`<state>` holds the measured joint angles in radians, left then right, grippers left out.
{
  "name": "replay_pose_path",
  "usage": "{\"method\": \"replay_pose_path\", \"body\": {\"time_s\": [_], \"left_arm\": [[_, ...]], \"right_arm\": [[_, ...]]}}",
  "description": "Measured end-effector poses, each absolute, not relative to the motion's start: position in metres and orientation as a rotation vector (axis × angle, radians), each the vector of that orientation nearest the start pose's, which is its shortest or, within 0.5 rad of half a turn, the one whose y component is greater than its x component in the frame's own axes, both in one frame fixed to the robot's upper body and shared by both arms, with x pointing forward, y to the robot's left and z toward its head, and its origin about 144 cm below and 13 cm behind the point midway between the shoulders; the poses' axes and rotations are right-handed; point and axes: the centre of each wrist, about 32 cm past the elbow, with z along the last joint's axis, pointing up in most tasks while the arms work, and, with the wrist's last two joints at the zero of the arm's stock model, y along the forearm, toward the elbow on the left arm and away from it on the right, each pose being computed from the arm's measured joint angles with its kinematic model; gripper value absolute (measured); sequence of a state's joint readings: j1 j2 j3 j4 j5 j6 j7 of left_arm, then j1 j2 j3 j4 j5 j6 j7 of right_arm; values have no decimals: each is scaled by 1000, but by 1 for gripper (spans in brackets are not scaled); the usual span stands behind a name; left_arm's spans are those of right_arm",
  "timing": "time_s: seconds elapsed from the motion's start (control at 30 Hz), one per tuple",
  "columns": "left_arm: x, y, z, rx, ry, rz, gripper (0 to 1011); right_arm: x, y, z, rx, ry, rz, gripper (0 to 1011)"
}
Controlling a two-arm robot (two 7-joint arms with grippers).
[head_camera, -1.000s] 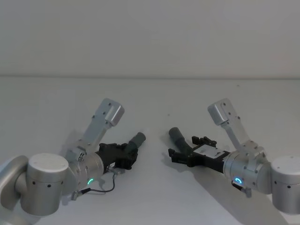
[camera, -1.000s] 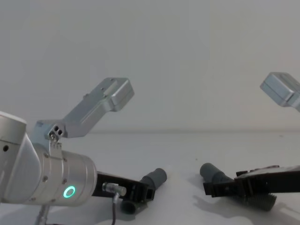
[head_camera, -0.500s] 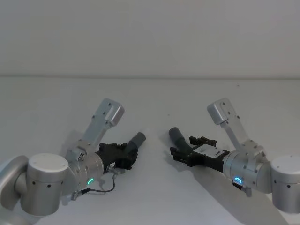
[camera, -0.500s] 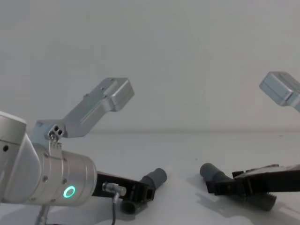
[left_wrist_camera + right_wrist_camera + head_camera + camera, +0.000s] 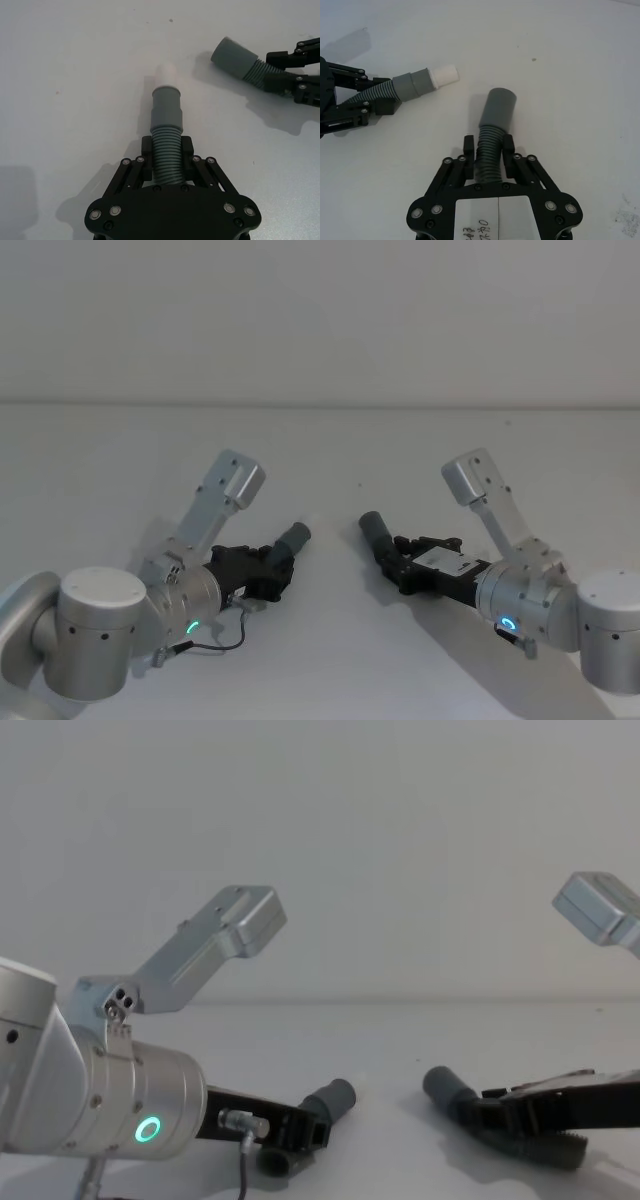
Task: Use both hands to pick up one end of the pipe from the table, align the ends, and insert them.
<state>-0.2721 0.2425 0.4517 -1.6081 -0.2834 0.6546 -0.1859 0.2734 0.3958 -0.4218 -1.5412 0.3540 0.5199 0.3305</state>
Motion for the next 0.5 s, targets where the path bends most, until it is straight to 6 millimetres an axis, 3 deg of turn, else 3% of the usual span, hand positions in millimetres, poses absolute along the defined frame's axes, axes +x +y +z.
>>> {"method": "replay_pose_path", "body": {"time_s": [0.13, 0.5], "left_arm": [[499, 158, 1213, 426, 260, 933, 329], [499, 157, 1213, 426, 259, 934, 329]], "right_arm": [[509, -223, 1193, -415, 240, -882, 250], [509, -223, 1193, -416, 237, -882, 246]]}}
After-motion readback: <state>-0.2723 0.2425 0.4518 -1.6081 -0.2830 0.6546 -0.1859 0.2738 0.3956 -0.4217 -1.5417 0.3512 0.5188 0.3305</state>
